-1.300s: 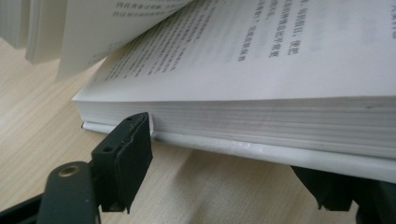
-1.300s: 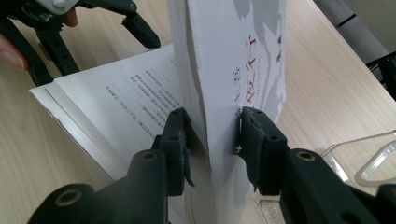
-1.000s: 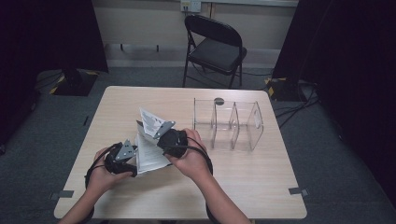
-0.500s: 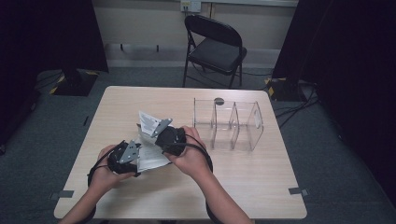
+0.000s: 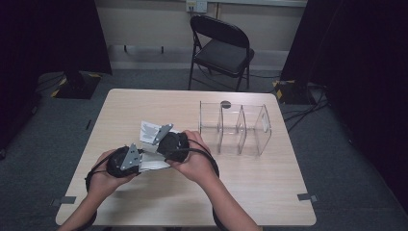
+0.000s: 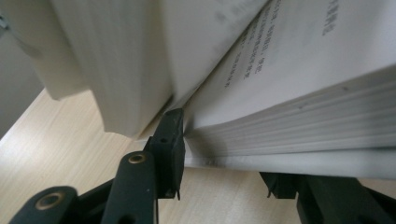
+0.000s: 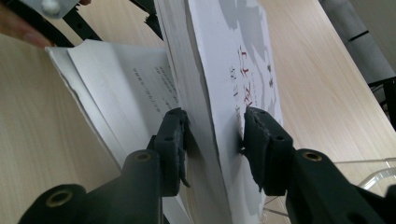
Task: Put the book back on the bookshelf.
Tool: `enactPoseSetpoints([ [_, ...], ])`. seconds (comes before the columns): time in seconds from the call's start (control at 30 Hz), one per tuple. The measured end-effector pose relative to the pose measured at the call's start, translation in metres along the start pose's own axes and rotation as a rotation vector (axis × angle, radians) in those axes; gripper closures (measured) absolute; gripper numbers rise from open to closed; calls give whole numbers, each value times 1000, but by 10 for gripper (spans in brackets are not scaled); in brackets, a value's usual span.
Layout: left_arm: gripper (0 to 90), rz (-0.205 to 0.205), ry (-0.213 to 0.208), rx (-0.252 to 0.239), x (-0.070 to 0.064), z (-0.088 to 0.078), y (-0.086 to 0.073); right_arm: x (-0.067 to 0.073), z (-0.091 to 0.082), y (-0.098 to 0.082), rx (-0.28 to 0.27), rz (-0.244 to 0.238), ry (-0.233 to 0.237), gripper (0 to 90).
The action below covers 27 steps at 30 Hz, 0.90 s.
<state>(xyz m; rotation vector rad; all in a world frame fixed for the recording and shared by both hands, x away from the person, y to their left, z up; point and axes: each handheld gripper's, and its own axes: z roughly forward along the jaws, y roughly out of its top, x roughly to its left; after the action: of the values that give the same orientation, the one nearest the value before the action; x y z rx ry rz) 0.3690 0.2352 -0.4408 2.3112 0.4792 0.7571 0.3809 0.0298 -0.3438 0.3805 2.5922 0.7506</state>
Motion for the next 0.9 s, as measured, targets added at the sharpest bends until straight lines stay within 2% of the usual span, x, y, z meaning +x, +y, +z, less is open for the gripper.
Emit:
enactPoseSetpoints([
  [0.03, 562, -3, -1, 3, 0, -1, 1, 0, -1, 0, -5, -15, 2, 587],
  [0.17, 607, -5, -1, 5, 3, -6, 5, 0, -3, -1, -42, -10, 24, 553],
  [0.23, 620, -17, -6, -3, 4, -7, 6, -4, -4, -2, -79, 13, 30, 545],
  [0.3, 631, -19, -9, -6, 5, -8, 7, -7, -7, -4, -89, 27, 40, 529],
  [0.37, 640, -38, -17, -20, 5, -9, 7, -11, -10, -6, -108, 44, 20, 442],
  [0.43, 653, -32, -28, -14, 6, -11, 10, -14, -12, -10, -137, 68, 11, 422],
  [0.47, 656, -42, -35, -19, 5, -11, 11, -16, -14, -11, -145, 89, 13, 413],
  [0.5, 659, -28, -35, -10, 5, -12, 12, -17, -15, -13, -157, 101, 11, 404],
  [0.57, 664, -15, -38, -6, 3, -12, 14, -18, -16, -15, -154, 118, 7, 376],
  [0.73, 667, -2, -33, 2, 0, -14, 17, -18, -21, -11, -108, 106, 39, 379],
  [0.77, 671, -2, -32, 6, 0, -14, 17, -20, -24, -9, -93, 124, 61, 350],
  [0.8, 677, -4, -29, 20, 1, -15, 16, -22, -27, -8, -94, 135, 73, 349],
  [0.83, 682, -13, -33, 13, 2, -15, 15, -25, -31, -7, -101, 152, 93, 339],
  [0.9, 682, -20, -38, 14, 4, -16, 15, -29, -37, -7, -89, 167, 105, 305],
])
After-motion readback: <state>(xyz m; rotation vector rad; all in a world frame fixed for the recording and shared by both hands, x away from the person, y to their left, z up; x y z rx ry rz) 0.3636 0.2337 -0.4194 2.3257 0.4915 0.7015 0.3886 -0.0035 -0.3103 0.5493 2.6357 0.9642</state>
